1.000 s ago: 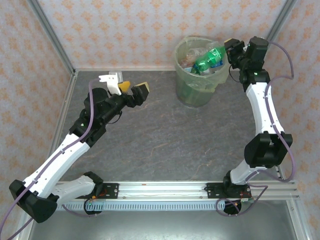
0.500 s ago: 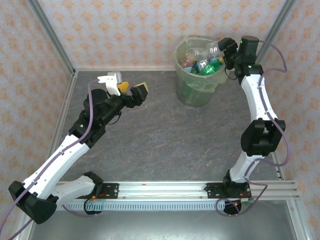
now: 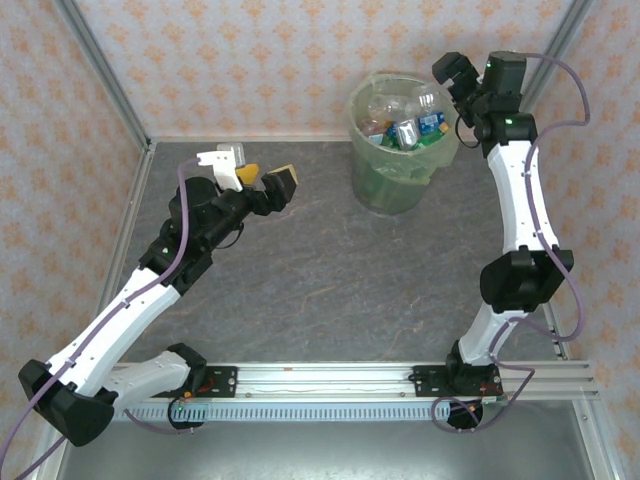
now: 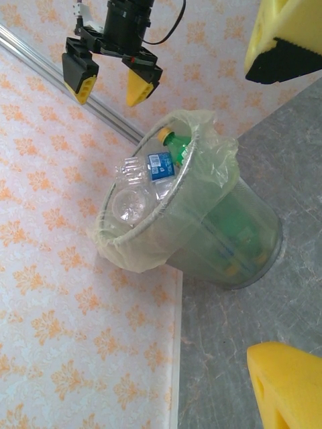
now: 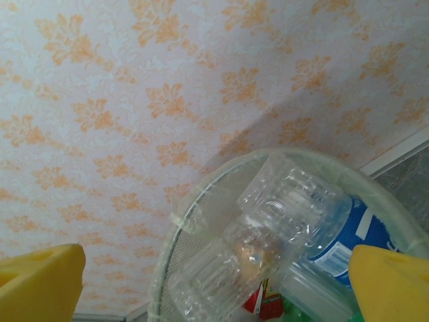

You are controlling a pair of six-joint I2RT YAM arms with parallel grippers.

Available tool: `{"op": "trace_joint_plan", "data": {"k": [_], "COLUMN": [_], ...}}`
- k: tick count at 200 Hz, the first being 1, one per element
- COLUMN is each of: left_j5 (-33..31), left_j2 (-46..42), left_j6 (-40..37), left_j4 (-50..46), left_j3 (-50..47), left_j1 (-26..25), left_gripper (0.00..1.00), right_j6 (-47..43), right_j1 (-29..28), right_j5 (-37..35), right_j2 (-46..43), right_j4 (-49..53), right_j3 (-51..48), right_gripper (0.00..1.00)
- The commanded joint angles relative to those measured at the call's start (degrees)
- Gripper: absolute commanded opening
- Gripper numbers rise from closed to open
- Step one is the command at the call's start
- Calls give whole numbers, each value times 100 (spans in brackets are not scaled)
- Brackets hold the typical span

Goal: Put the plastic bottles in the bin

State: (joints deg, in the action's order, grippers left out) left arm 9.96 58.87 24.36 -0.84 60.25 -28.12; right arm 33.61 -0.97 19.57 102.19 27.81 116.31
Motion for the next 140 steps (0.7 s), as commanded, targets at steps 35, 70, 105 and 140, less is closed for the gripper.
{"op": "trace_joint_plan", "data": {"k": [35, 70, 105, 140], "left_j5": [-319, -389, -374, -413], "left_j2": [107, 64, -45, -182], "left_j6": [102, 156, 255, 295], "left_j4": [-263, -358, -419, -522], "left_j3": [104, 96, -3, -74], "left_j1": [3, 8, 6, 6], "left_gripper": [99, 99, 99, 99], "right_j6": [-552, -590, -535, -533], "right_j1": [-354, -542, -782, -998], "right_j5": [0, 86, 400, 502], "right_j2": [399, 755, 1279, 1868], "right_j4": [239, 129, -201, -294], "right_j3": [563, 837, 1245, 1817], "right_gripper": [100, 100, 100, 100]}}
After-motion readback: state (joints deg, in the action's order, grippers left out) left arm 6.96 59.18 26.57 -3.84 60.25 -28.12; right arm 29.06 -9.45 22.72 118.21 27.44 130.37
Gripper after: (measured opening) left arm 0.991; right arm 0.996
